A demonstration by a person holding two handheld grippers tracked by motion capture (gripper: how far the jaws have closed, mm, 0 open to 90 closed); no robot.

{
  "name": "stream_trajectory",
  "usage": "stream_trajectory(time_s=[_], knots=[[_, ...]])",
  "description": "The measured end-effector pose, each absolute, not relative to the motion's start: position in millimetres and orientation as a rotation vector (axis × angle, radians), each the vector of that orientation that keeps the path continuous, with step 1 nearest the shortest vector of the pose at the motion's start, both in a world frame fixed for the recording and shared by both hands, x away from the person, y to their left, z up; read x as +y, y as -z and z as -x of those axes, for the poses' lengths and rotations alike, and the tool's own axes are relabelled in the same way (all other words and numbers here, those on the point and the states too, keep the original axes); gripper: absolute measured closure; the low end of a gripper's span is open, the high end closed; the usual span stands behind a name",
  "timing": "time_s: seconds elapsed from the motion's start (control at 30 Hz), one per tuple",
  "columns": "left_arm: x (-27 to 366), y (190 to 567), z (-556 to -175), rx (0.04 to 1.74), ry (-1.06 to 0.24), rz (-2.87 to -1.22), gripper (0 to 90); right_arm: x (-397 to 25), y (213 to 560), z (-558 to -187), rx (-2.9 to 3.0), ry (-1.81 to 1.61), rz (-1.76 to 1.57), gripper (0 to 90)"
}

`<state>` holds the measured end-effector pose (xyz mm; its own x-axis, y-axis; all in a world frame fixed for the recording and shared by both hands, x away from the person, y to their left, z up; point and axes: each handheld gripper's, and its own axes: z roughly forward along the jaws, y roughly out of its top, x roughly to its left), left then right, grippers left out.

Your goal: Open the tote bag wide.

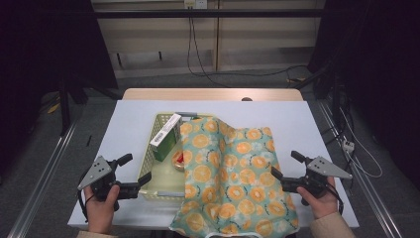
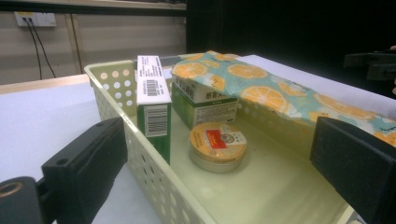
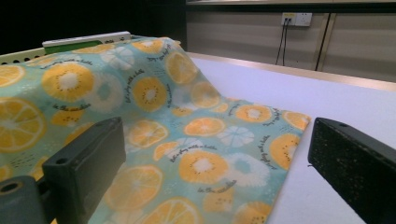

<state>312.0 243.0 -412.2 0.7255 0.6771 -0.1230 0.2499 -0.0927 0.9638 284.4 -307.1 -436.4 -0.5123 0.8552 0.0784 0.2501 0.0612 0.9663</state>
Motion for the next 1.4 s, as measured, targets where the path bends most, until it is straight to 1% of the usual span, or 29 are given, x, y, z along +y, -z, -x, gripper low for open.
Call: stream_trajectory(time_s=[0.2, 0.37, 0.4, 0.43, 0.53, 0.73, 0.77, 0.87, 0.97, 1.1, 1.2, 1.27, 1.4], knots=[[241.1, 411.3, -311.1, 0.739, -0.423, -1.664, 4.2, -305.7, 429.1, -303.3, 1.863, -1.392, -1.112, 4.2], [243.9, 411.9, -311.1, 0.746, -0.421, -1.653, 4.1, -298.2, 424.1, -328.2, 1.914, -1.382, -1.121, 5.0], [243.9, 411.9, -311.1, 0.746, -0.421, -1.653, 4.1, -298.2, 424.1, -328.2, 1.914, -1.382, -1.121, 5.0], [244.2, 412.0, -311.4, 0.743, -0.422, -1.653, 4.1, -294.4, 424.8, -339.8, 1.934, -1.364, -1.120, 5.0], [243.3, 411.2, -310.6, 0.742, -0.422, -1.657, 4.1, -291.3, 427.7, -357.1, 1.951, -1.355, -1.162, 5.1], [244.6, 411.1, -308.5, 0.742, -0.428, -1.662, 4.1, -286.6, 427.5, -386.0, 1.987, -1.318, -1.191, 6.1], [244.6, 411.1, -308.5, 0.742, -0.428, -1.662, 4.2, -286.6, 427.5, -386.0, 1.987, -1.318, -1.191, 6.1], [244.5, 410.8, -307.4, 0.748, -0.428, -1.661, 4.1, -282.7, 424.7, -405.2, 2.028, -1.288, -1.168, 5.4], [242.9, 410.5, -306.7, 0.744, -0.423, -1.665, 4.1, -279.9, 425.9, -415.0, 2.060, -1.276, -1.154, 7.0], [241.2, 410.0, -305.7, 0.741, -0.423, -1.670, 4.2, -271.4, 436.8, -439.8, 2.126, -1.191, -1.147, 9.6], [240.3, 409.9, -306.2, 0.741, -0.425, -1.676, 4.2, -261.9, 444.0, -454.1, 2.186, -1.149, -1.131, 18.3], [240.6, 409.5, -307.4, 0.743, -0.427, -1.679, 4.2, -257.9, 445.9, -458.1, 2.200, -1.142, -1.116, 18.4], [242.2, 409.5, -307.6, 0.756, -0.432, -1.670, 4.2, -239.8, 452.4, -479.7, 2.267, -1.109, -1.053, 21.3]])
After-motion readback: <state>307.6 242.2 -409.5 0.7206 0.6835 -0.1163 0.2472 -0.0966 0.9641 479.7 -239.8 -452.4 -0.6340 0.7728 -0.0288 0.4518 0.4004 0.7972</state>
